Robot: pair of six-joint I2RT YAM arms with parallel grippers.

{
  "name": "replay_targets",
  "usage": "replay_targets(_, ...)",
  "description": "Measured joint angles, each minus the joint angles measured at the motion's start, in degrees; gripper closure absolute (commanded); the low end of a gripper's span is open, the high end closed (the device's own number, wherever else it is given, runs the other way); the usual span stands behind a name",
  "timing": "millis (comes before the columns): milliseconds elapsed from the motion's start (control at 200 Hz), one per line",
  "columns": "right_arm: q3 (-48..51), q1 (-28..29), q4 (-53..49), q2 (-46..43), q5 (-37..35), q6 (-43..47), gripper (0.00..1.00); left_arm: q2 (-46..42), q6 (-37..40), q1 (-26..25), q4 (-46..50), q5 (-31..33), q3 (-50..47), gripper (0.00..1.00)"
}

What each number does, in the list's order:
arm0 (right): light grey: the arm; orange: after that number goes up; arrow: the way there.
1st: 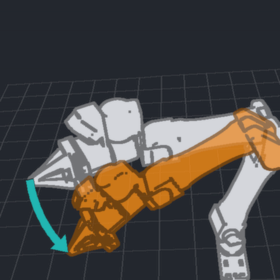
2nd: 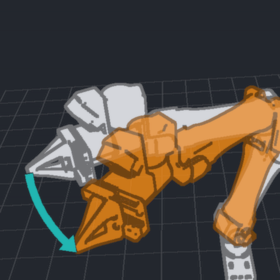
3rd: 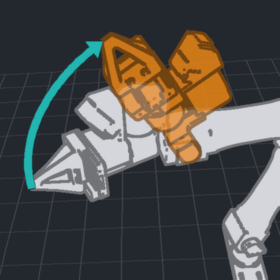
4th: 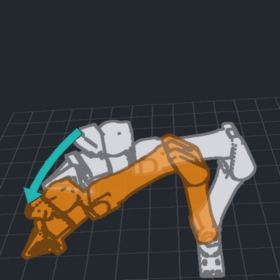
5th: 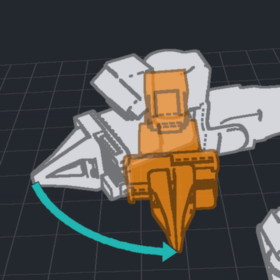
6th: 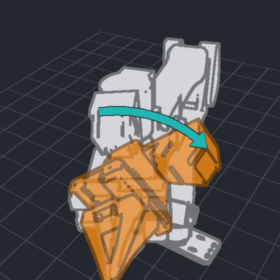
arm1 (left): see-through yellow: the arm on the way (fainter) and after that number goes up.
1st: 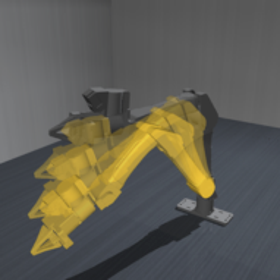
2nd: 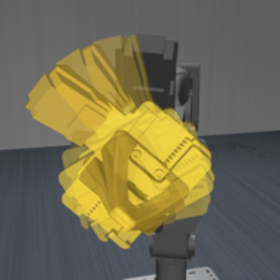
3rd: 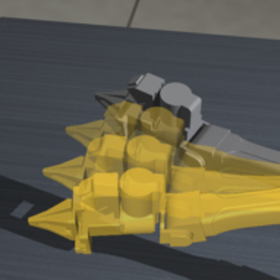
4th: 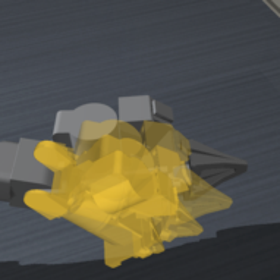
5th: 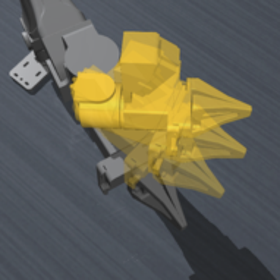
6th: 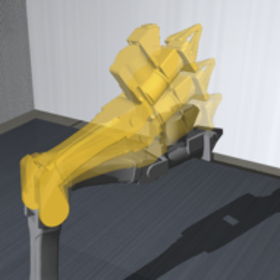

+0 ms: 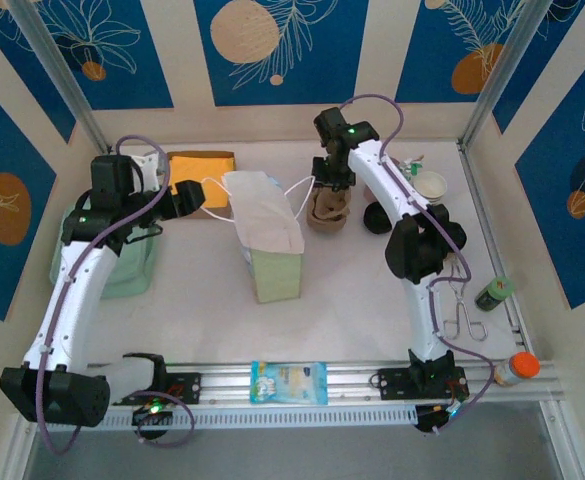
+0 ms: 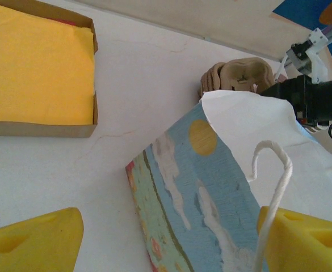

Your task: Pack the takeout coffee

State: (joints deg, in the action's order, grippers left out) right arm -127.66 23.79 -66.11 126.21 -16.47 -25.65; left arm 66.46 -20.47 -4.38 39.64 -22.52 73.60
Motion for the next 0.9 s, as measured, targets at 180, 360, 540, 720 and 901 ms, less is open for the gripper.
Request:
replay_targets(180, 1.33, 0.48, -0.35, -1.81, -3.28, 0.22, 0.57, -0.13, -0.02, 0.66, -0.24, -0.46, -0.76, 0.20)
replay_targets(360, 5.84, 0.17, -0.17, -7.08, -5.57, 0.22, 0.57, 0.02, -0.02, 0.87, -0.31, -1.22, -1.03, 0.20)
replay_targets(540, 12.26, -2.12, 1.53, -12.35, -5.25, 0.20, 0.55, 0.02, -0.02, 0.90, -0.87, -1.70, -1.20, 0.20)
replay_targets(720, 19.34, -4.13, 4.11, -13.51, -1.75, 0.17, 0.55, 0.02, -0.07, 0.96, -1.44, -2.93, -1.27, 0.20)
replay_targets(901, 22.64, -4.57, 5.84, -13.49, 1.64, 0.22, 0.59, 0.02, -0.07, 1.01, -1.53, -2.99, -1.27, 0.20)
